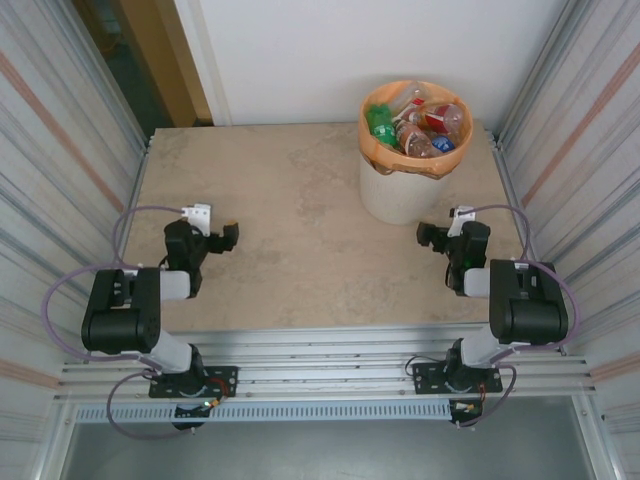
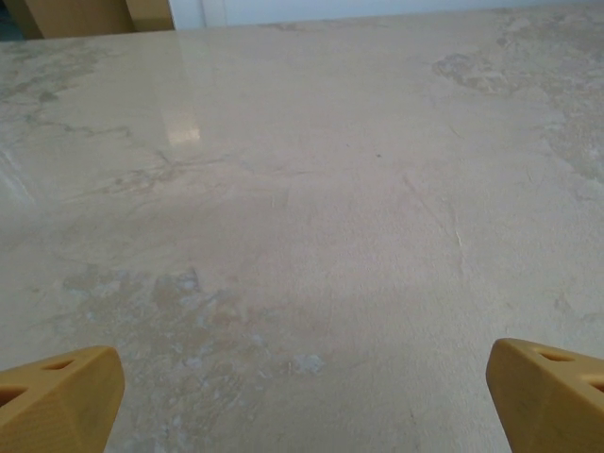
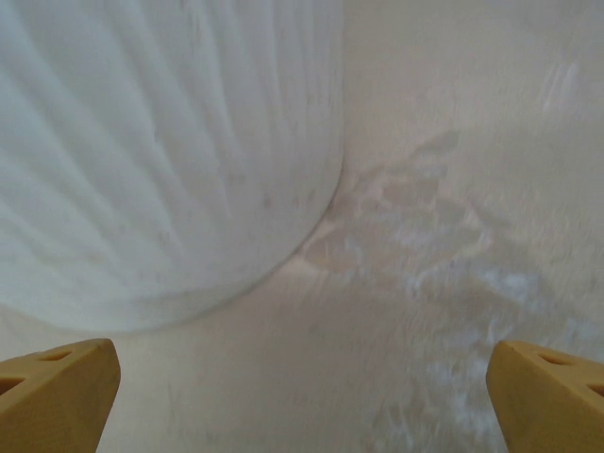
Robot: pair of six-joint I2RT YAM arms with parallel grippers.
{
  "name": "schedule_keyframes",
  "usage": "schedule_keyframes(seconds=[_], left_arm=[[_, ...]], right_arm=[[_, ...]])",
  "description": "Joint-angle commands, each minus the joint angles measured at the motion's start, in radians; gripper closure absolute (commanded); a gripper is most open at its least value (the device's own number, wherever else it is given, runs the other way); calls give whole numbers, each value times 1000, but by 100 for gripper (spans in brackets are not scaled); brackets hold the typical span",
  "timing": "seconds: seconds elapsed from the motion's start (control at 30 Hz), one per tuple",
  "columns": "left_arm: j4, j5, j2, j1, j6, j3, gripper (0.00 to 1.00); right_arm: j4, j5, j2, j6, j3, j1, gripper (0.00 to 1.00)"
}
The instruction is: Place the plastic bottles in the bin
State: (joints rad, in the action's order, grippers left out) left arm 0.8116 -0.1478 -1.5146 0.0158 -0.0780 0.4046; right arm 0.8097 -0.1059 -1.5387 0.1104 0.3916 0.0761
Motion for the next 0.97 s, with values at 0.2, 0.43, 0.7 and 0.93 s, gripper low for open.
schedule_keyframes(seconds=[0.2,0.43,0.7,0.93], left_arm=[[-20,64,1,-28,-5,7,1],[-22,79,2,-31,-6,8,1],[-25,79,0,-31,-5,10,1],[-23,80,0,-32,-5,10,1]], right_arm=[[-14,38,-3,-24,20,-10,2],[-15,39,-3,-24,20,-11,2],[-14,39,-3,-23,20,-11,2],[-15,39,-3,-23,21,-11,2]])
